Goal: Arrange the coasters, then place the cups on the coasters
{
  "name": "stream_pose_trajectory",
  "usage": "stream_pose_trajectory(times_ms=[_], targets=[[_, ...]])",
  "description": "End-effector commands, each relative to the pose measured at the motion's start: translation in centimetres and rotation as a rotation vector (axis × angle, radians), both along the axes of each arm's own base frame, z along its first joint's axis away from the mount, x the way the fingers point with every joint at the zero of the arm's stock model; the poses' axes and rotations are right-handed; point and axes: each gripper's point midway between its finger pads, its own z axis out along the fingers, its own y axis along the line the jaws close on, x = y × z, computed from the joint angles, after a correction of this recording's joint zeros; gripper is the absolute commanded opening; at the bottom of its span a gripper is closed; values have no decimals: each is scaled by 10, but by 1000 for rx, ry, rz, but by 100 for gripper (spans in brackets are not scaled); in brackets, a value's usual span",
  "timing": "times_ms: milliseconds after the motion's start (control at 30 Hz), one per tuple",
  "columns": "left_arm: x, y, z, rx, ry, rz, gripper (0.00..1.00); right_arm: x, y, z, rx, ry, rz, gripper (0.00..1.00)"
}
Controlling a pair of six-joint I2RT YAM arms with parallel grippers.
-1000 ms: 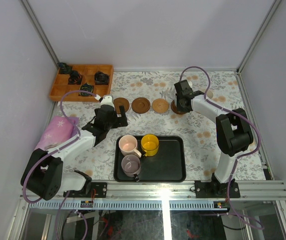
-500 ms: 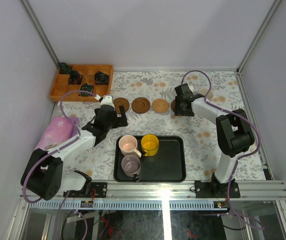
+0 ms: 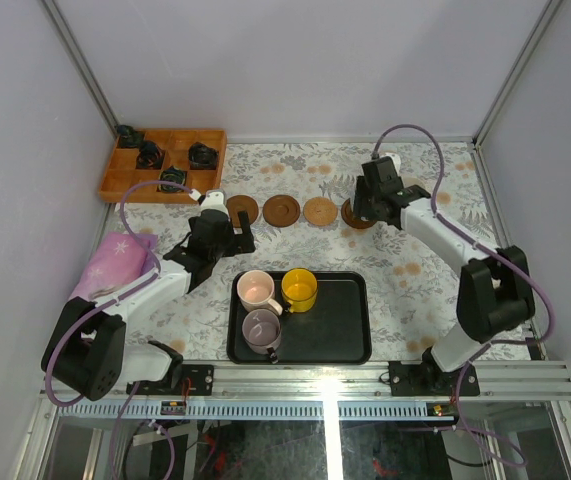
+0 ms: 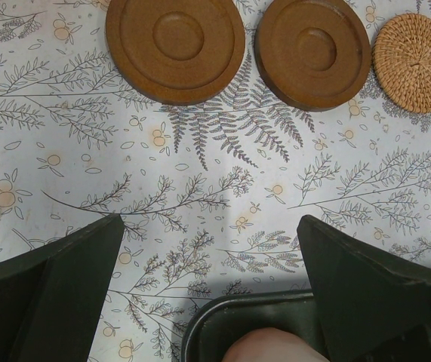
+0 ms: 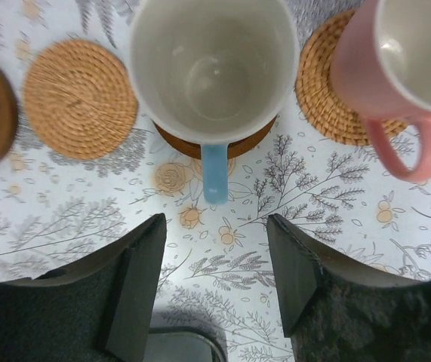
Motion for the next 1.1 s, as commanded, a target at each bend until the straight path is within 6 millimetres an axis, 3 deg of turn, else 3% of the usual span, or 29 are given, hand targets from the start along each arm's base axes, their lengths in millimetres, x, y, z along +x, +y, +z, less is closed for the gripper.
stream_pose_trajectory(times_ms=[0,167,433,667,900,1067], targets=[[7,-1,16,-10,-50,14,100,1,-8,55,23,-138,-24,64],[8,0,17,-9,-54,17,100,1,-11,65,21,-162,-35,66],[8,1,17,-1,-52,20,100,13,0,47,35,-111,-37,65],[7,1,14,0,-44,23,100,12,1,38,39,-88,-36,65],[8,0,14,-6,-43,19,100,-8,1,32,49,-65,-9,64],[8,0,14,-4,-42,20,100,-40,24,30,48,-57,118,65]])
